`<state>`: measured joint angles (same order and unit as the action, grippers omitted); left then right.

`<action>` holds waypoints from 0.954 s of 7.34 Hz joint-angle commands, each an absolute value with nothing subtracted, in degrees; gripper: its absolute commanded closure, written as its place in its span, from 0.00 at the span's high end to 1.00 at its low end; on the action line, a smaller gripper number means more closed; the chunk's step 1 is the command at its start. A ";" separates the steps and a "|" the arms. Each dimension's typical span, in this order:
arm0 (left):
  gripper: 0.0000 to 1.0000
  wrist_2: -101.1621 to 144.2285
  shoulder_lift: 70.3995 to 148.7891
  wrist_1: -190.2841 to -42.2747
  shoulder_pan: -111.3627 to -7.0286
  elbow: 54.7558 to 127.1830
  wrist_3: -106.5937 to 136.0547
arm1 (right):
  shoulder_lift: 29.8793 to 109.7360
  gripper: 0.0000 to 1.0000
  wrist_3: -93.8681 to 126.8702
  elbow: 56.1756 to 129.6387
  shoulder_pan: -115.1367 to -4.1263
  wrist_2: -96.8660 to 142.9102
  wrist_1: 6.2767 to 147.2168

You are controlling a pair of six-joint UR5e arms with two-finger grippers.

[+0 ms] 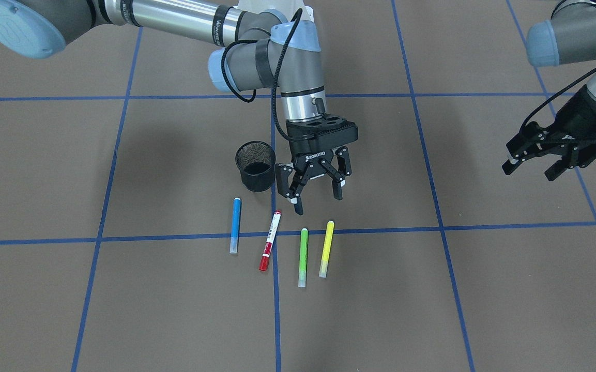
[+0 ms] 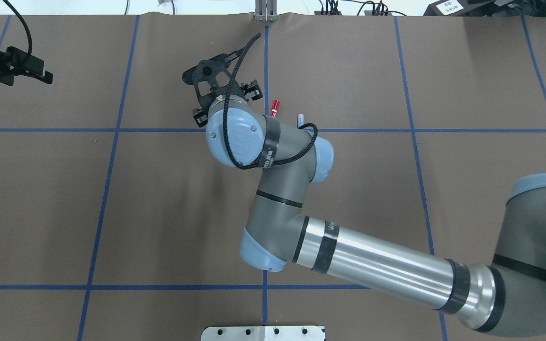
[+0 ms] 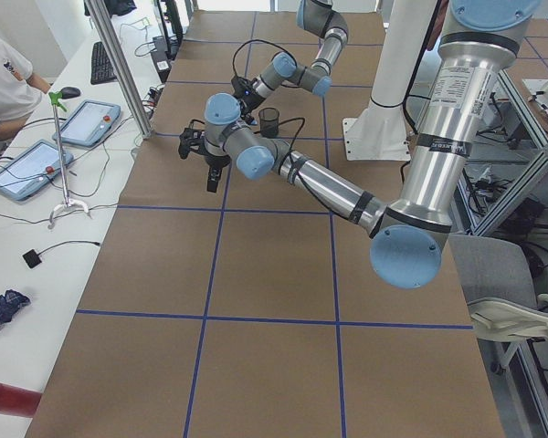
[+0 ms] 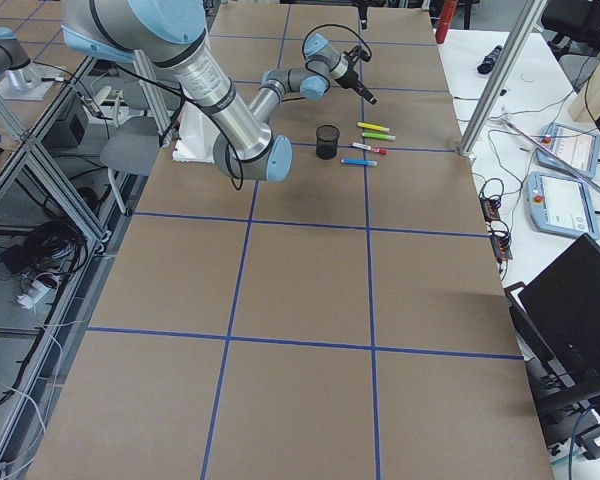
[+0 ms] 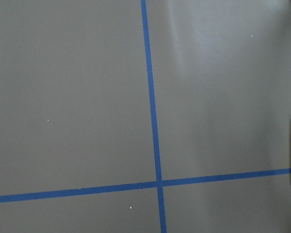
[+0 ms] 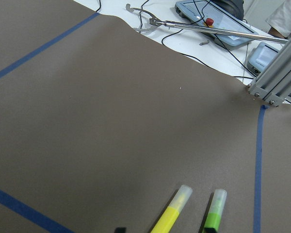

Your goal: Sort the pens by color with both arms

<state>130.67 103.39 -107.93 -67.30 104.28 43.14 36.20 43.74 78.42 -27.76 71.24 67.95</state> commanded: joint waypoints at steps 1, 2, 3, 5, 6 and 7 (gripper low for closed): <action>0.99 129.56 103.10 -107.84 -68.02 103.98 42.37 | 44.60 0.99 47.27 91.51 -34.77 82.22 79.03; 0.99 129.20 103.10 -107.84 -68.11 103.37 42.19 | 49.26 0.99 47.63 96.45 -39.68 90.53 80.84; 0.99 129.20 103.10 -107.75 -68.55 103.19 42.19 | 52.96 0.99 49.90 97.81 -45.03 99.92 80.86; 0.99 129.20 103.18 -100.87 -71.61 102.74 33.20 | 61.91 0.99 47.40 97.21 -57.41 114.44 80.77; 0.99 129.20 103.18 -97.59 -73.54 102.66 26.26 | 65.36 0.99 39.28 94.34 -63.05 121.57 80.86; 0.99 129.29 103.01 -94.43 -75.13 102.57 21.23 | 68.09 0.99 31.63 91.09 -68.24 127.30 80.95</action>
<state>129.22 103.13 -98.54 -73.07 102.67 28.07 64.09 40.26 94.48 -61.36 119.29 80.85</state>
